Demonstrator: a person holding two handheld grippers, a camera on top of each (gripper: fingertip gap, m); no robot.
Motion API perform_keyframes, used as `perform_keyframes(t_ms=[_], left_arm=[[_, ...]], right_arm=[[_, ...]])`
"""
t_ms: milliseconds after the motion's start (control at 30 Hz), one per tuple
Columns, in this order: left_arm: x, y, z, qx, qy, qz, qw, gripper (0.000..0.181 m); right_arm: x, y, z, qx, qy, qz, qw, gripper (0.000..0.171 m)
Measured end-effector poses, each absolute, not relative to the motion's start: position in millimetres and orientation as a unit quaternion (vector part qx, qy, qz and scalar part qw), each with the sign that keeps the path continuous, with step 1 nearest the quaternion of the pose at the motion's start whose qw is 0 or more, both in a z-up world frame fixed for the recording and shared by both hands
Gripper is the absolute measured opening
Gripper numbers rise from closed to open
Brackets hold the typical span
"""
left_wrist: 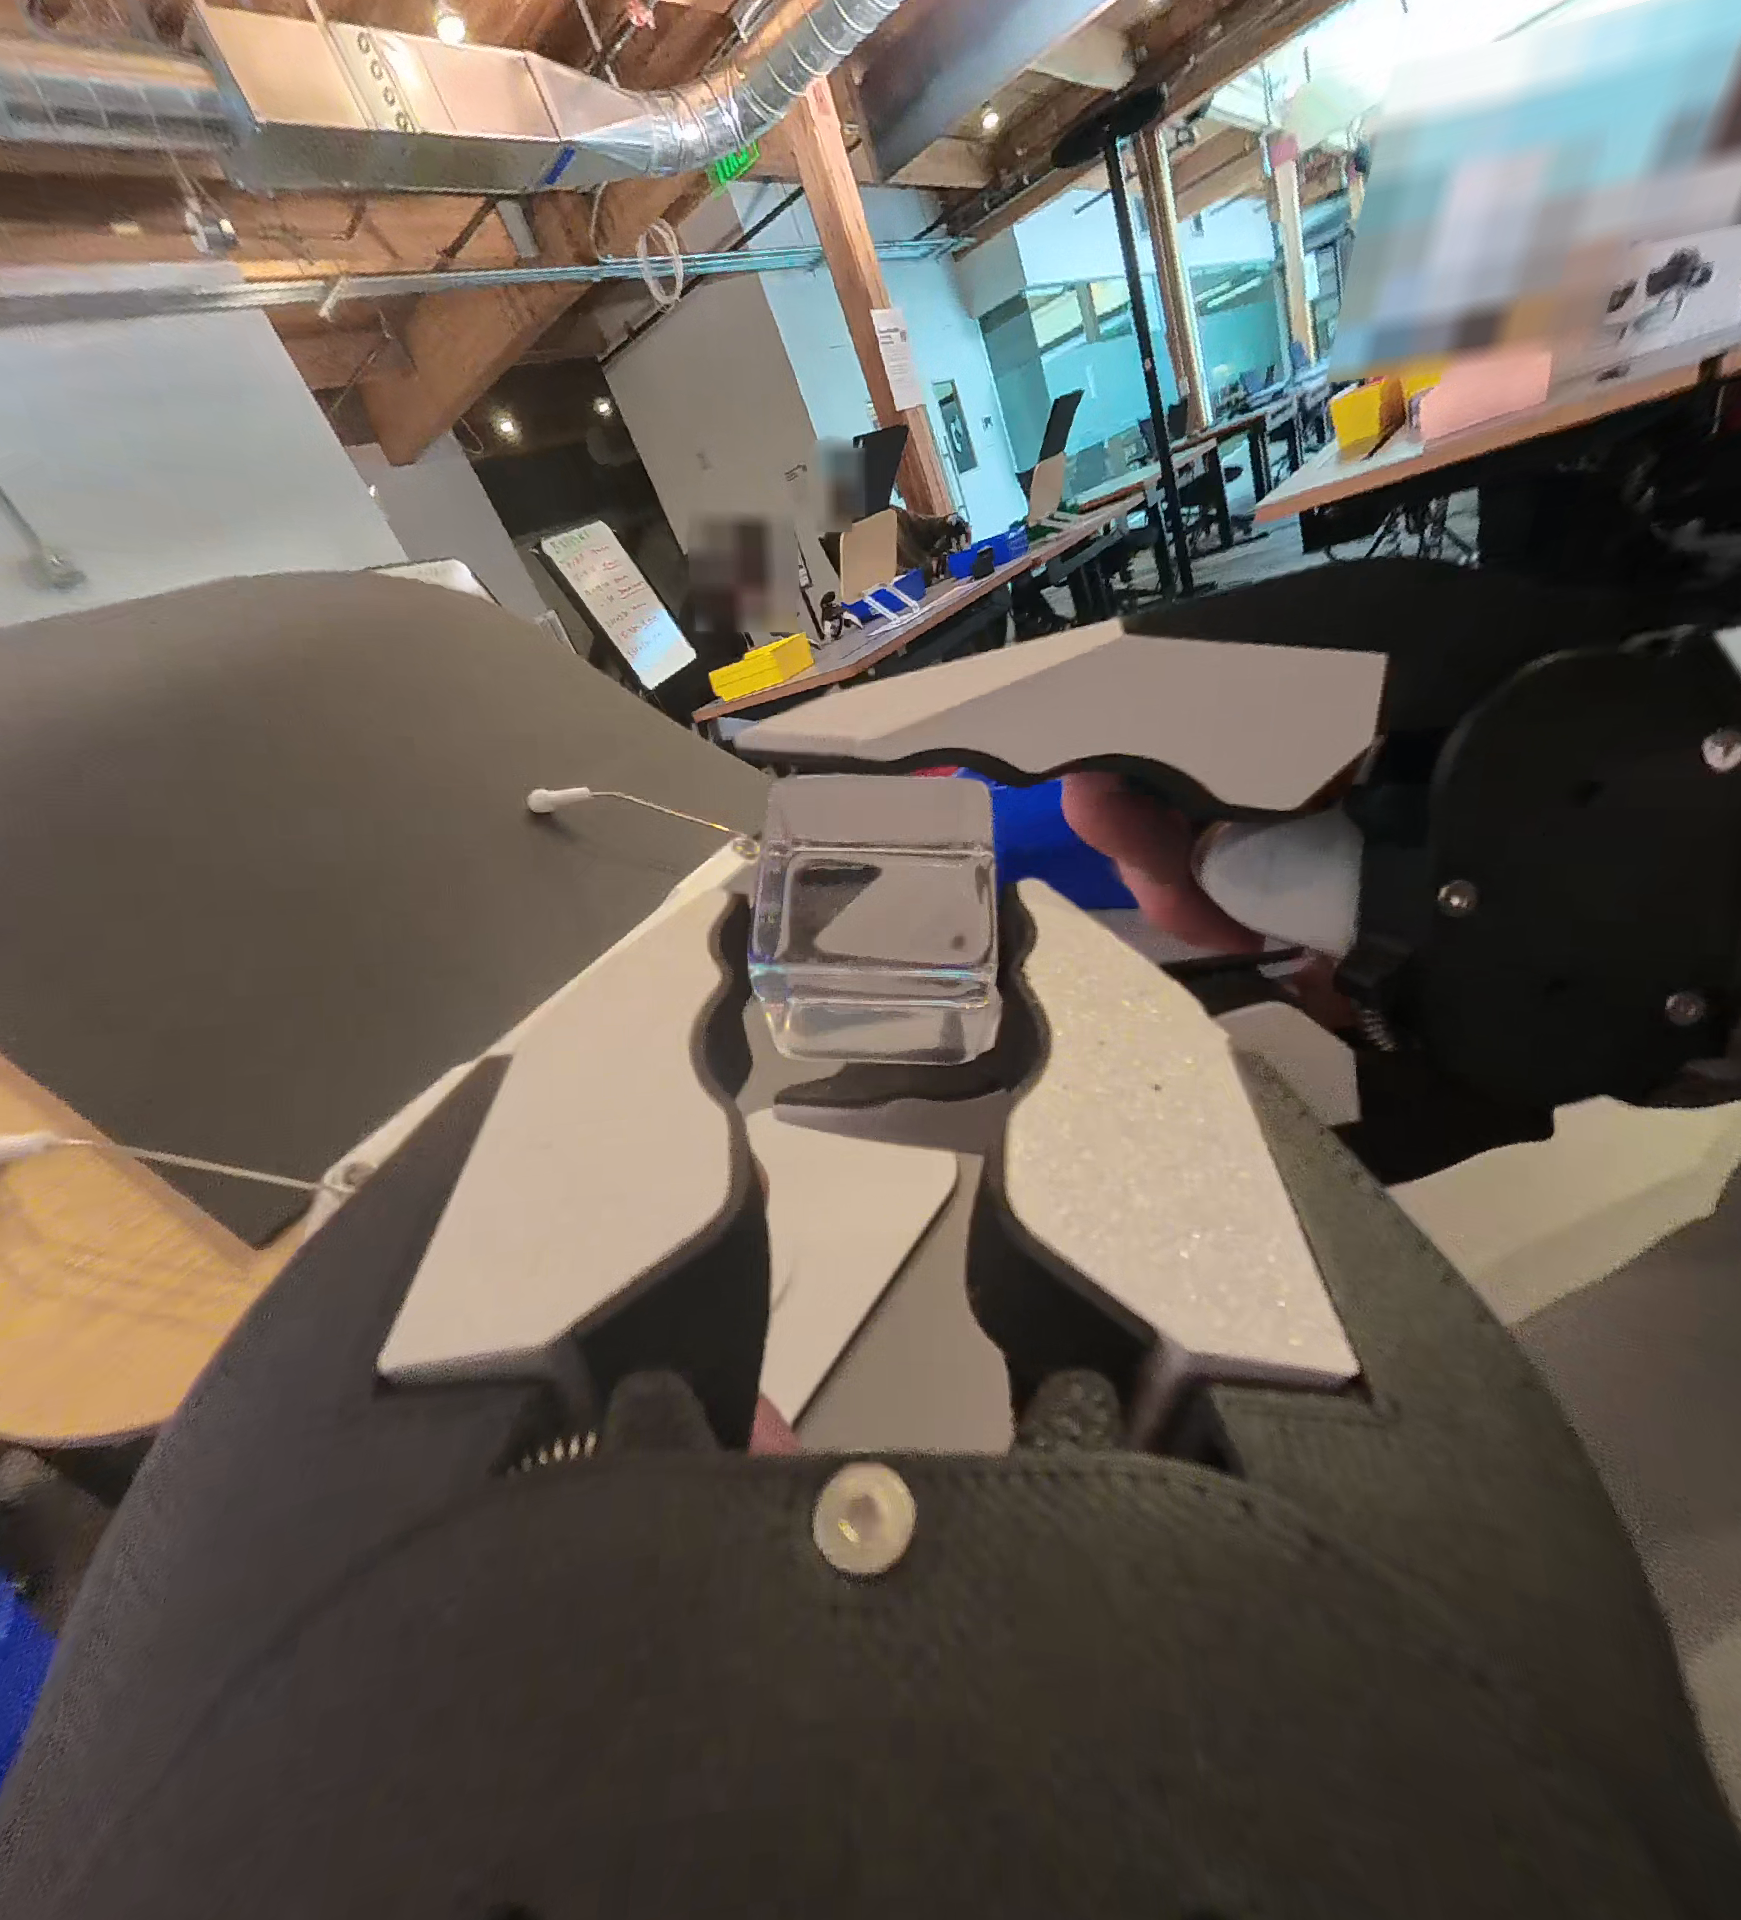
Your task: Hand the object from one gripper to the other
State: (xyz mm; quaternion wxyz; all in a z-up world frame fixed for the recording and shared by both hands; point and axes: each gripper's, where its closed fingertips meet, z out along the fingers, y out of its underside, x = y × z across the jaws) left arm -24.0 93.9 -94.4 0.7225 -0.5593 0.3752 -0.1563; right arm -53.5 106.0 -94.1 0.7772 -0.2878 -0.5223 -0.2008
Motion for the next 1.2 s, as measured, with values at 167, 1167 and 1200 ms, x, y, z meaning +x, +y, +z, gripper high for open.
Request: perform_keyframes(t_ms=[167,1167,1200], left_arm=[[-37,97,-89,-0.541,0.419,-0.048,0.727,0.044],[-44,119,-132,-0.504,0.532,0.380,0.565,0.044],[-43,119,-134,-0.503,0.533,0.384,0.562,0.044]], right_arm=[[-53,105,-96,-0.303,-0.556,-0.111,0.766,0.071],[-66,112,-137,-0.638,-0.440,0.333,0.537,0.044],[-66,113,-138,-0.637,-0.441,0.332,0.539,0.044]])
